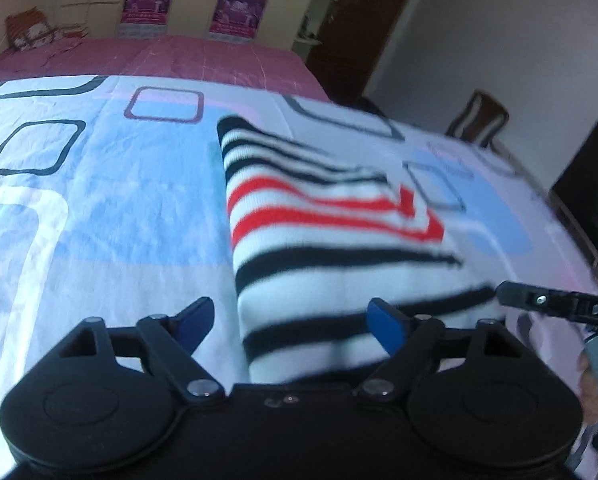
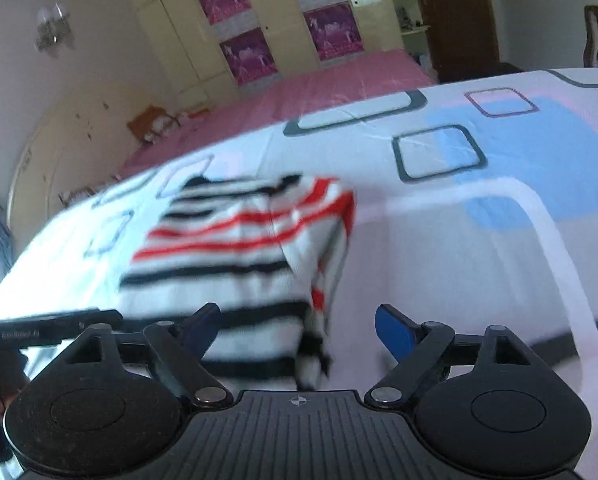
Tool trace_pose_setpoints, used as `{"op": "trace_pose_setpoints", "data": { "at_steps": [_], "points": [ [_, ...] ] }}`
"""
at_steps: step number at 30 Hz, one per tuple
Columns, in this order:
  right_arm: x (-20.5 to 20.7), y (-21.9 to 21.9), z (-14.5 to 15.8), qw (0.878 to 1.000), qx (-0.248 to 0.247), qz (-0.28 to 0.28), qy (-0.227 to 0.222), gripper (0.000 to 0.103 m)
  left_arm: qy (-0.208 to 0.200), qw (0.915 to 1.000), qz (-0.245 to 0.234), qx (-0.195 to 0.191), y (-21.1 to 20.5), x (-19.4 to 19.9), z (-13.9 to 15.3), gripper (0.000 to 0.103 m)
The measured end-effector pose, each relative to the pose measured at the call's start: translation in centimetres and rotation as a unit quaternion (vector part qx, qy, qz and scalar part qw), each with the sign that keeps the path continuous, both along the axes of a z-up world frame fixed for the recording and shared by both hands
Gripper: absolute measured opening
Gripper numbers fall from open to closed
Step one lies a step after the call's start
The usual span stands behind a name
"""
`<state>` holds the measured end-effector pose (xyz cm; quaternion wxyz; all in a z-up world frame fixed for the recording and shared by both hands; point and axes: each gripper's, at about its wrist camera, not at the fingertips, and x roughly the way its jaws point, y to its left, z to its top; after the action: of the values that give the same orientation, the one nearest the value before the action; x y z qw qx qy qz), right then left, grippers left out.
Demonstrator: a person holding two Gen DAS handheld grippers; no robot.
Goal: Fold small clothes
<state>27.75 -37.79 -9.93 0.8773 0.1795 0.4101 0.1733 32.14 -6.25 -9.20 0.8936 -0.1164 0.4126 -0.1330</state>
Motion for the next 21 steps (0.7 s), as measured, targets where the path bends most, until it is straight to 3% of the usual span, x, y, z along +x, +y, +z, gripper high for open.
{"op": "trace_pose_setpoints", "data": {
  "at_steps": [10,14,19,21],
  "points": [
    [7.6,0.6,-5.5,0.992,0.098,0.002,0.080,0.084,0.053,0.9957,0.031,-0.069,0.7,5.7,-2.4,0.086],
    [8.2,0.6,-6.4,0.991,0.114,0.009,0.071,0.083,0.060,0.9932,0.025,-0.096,0.6,6.0,-3.7,0.084],
    [8.4,0.3,-6.7,0.988,0.131,0.010,0.075,0.063,0.060,0.9919,0.023,-0.109,0.5,5.9,-3.9,0.074],
    [8.5,0.0,-7.2,0.983,0.159,0.010,0.088,0.046,0.060,0.9921,0.022,-0.108,0.4,5.8,-3.7,0.070]
  ]
}}
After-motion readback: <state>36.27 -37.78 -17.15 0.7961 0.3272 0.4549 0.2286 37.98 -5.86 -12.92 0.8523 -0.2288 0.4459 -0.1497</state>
